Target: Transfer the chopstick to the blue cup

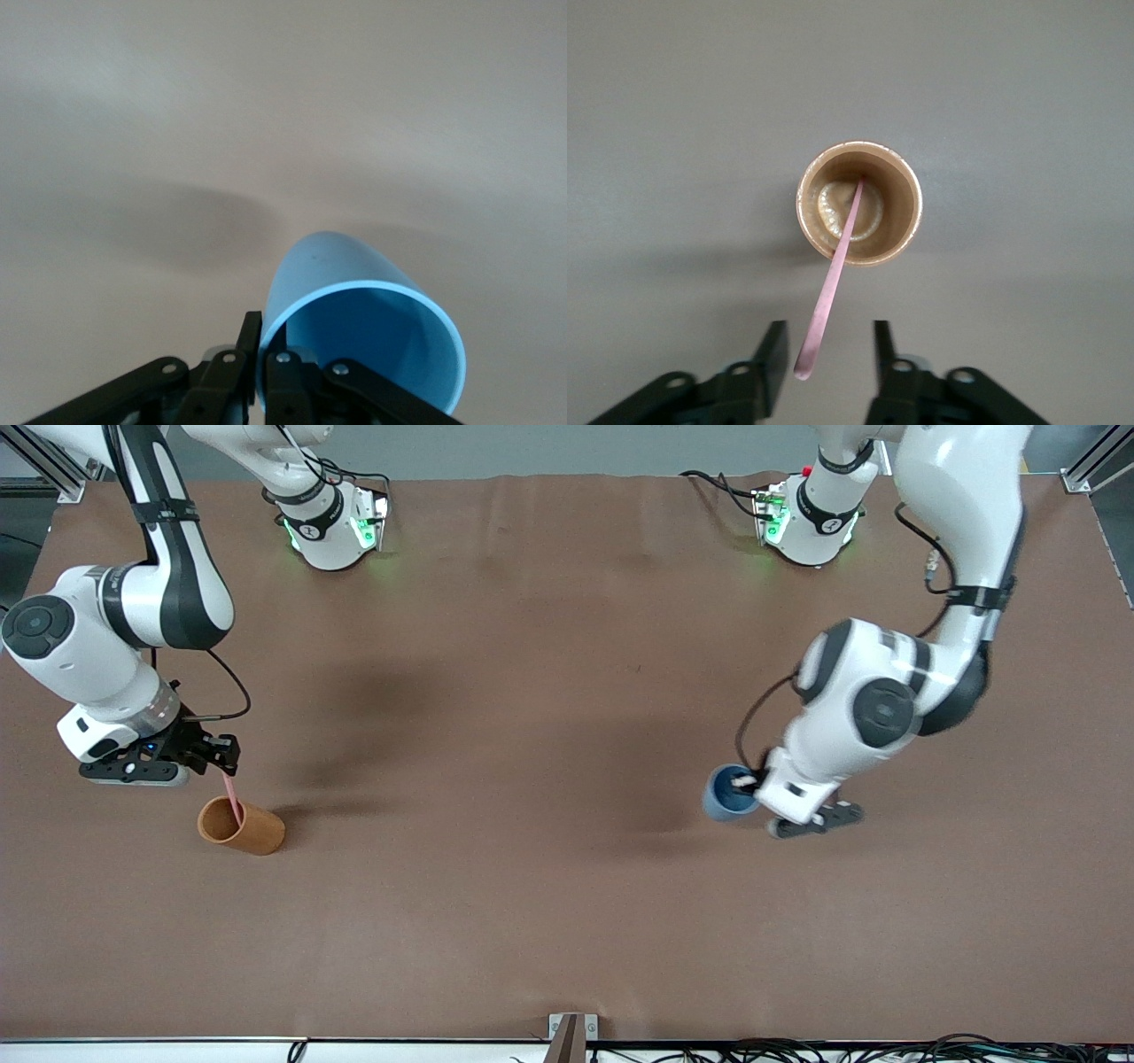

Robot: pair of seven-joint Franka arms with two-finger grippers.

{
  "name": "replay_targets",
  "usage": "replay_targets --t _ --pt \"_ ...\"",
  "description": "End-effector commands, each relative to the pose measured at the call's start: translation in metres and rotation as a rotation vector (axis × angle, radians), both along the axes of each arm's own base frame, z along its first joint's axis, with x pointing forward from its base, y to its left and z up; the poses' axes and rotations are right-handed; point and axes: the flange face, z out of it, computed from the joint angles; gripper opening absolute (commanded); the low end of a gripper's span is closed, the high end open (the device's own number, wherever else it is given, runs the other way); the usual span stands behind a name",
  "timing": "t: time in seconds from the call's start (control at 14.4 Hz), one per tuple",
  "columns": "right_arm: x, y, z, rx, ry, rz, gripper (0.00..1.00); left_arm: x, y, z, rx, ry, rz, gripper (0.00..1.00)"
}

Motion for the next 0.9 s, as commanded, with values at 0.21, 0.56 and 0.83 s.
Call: replay_targets --t 0.21,0.56,0.83 --pt "-0.009 0.002 -0.004 -0.008 0.002 0.018 0.23 -0.041 -0.125 -0.015 -0.009 0.041 0.155 0.0" --pt "-0.001 0.001 0.01 -0.011 -0.026 0.018 0.12 -0.069 -0.175 -0.048 0.006 0.051 0.16 0.0" --pt "0.014 -0.006 0.047 -0.021 -0.037 0.035 0.07 -0.077 -0.19 -0.07 0.014 0.029 0.164 0.0"
